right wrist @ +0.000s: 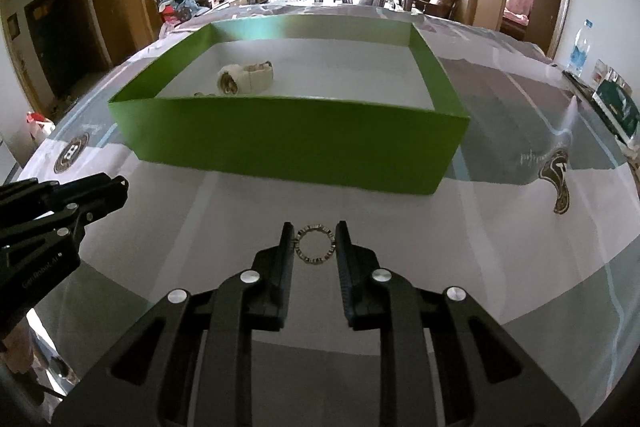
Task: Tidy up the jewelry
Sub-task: 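Carry the black band and beaded ring into the box and open both tools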
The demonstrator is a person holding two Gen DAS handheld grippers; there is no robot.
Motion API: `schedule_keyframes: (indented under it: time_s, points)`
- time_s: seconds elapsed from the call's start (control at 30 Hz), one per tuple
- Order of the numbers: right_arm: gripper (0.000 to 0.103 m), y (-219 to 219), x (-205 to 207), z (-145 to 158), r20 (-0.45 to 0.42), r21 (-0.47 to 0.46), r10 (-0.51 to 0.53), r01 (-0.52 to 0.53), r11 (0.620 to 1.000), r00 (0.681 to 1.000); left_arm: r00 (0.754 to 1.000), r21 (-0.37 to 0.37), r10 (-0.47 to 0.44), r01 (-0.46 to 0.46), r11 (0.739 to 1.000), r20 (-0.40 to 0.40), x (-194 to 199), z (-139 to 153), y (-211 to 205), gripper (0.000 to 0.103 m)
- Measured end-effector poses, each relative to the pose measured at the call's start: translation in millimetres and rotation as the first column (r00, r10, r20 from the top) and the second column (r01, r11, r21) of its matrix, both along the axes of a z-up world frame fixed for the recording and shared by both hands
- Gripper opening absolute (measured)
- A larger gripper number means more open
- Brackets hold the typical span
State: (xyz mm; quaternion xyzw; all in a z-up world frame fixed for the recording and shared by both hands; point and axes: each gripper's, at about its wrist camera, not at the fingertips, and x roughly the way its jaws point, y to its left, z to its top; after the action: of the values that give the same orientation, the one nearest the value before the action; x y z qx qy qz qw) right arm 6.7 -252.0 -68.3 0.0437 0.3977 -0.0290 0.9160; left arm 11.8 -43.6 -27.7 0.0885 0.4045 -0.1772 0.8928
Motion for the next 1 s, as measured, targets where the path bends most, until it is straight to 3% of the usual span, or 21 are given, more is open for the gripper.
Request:
schedule_keyframes:
  time_s: [0.43,0.63,1.0]
  points:
    - [0.021,-6.8,23.9,72.9,0.287,-0.048,-0.024,0.039,0.998,0.958,0.968,-0.076,0.072,-0.055,0.996,0.241,29.1,62.6,-19.1,0.019]
    - [0.021,-3.9,53.9,63.4,0.281,-0.043,-0.026,0.039,0.998,0.959,0.962,-0.102,0.095,-0.071,0.992,0.258,57.0,59.8,-32.5,0.019]
    - [0.021,-12.4,84.2,40.0,0.21,-0.019,-0.052,0.057,0.998,0.976,0.978,-0.096,0.11,-0.093,0.991,0.179,91.4,40.5,-37.1,0.019]
